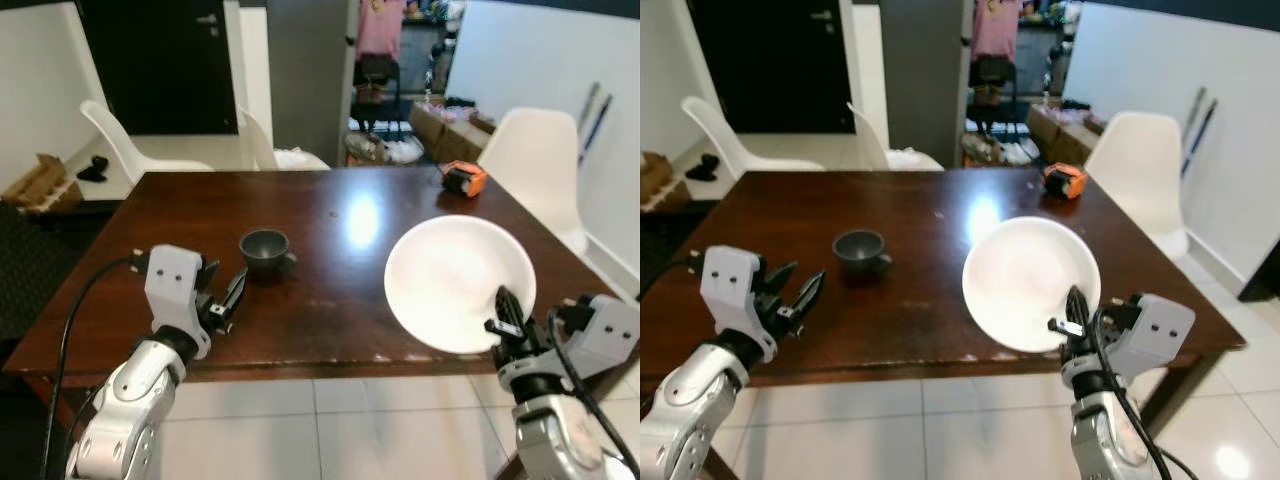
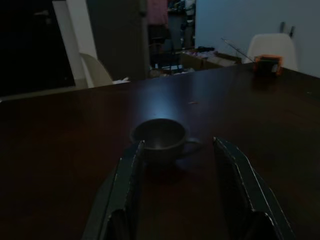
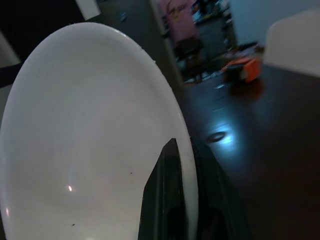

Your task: Setting the table

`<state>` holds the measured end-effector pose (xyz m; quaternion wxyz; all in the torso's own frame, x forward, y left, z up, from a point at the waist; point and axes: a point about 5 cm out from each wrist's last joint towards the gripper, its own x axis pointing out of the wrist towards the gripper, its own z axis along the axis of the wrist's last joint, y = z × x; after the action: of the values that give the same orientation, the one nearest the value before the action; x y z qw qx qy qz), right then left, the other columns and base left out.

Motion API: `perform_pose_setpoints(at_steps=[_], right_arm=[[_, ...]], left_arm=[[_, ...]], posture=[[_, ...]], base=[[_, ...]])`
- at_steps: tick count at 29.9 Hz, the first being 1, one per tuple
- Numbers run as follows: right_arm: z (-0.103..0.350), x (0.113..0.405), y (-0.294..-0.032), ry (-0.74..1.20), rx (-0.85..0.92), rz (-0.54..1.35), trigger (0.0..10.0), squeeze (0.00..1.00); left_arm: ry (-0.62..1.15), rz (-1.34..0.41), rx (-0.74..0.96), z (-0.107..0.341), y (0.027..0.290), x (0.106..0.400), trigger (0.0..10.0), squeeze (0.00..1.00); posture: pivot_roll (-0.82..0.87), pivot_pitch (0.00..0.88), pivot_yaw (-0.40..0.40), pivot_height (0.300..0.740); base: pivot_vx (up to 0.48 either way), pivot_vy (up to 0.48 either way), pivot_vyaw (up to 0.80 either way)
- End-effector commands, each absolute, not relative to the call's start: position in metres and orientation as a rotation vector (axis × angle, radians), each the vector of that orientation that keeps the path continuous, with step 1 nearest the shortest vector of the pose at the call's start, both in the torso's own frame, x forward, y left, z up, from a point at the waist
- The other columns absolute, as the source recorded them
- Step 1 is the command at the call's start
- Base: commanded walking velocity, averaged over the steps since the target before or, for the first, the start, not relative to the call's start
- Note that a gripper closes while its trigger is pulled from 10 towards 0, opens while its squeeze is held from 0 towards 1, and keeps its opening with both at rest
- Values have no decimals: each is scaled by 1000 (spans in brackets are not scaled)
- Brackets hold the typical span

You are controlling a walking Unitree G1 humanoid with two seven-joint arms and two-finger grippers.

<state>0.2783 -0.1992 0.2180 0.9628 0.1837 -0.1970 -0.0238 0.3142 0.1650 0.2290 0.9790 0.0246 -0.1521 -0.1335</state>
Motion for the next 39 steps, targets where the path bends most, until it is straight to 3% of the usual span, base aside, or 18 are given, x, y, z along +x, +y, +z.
perform_pose_setpoints(at_steps=[1, 11, 21, 25, 35, 36, 39], right_arm=[[217, 277, -194, -371, 396, -5, 10000, 0], [210, 275, -187, -312, 422, 71, 10000, 0], [207, 272, -206, -288, 398, 11, 10000, 0], [203, 270, -216, -230, 371, 1, 10000, 0], [196, 261, -239, -171, 496, 4, 10000, 0], [196, 264, -245, -147, 620, 21, 10000, 0], [197, 270, -248, -135, 739, 35, 10000, 0]], left_arm=[[-264, -262, 51, 223, 167, 312, 10000, 0], [-248, -251, 54, 220, 166, 309, 10000, 0], [-232, -268, 50, 219, 161, 306, 10000, 0], [-207, -306, 50, 216, 159, 303, 10000, 0], [-188, -307, 65, 212, 165, 299, 10000, 0], [-180, -313, 77, 211, 167, 297, 10000, 0], [-176, -338, 95, 213, 168, 296, 10000, 0]], posture=[[0, 108, 98, 740], [-2, 115, 94, 740], [-8, 118, 94, 740], [-9, 122, 91, 740], [-14, 128, 90, 740], [-18, 132, 99, 740], [-13, 134, 101, 740]], base=[[480, 0, 0], [472, 0, 0], [433, 0, 0], [0, 0, 0], [0, 0, 0], [0, 0, 0], [0, 0, 0]])
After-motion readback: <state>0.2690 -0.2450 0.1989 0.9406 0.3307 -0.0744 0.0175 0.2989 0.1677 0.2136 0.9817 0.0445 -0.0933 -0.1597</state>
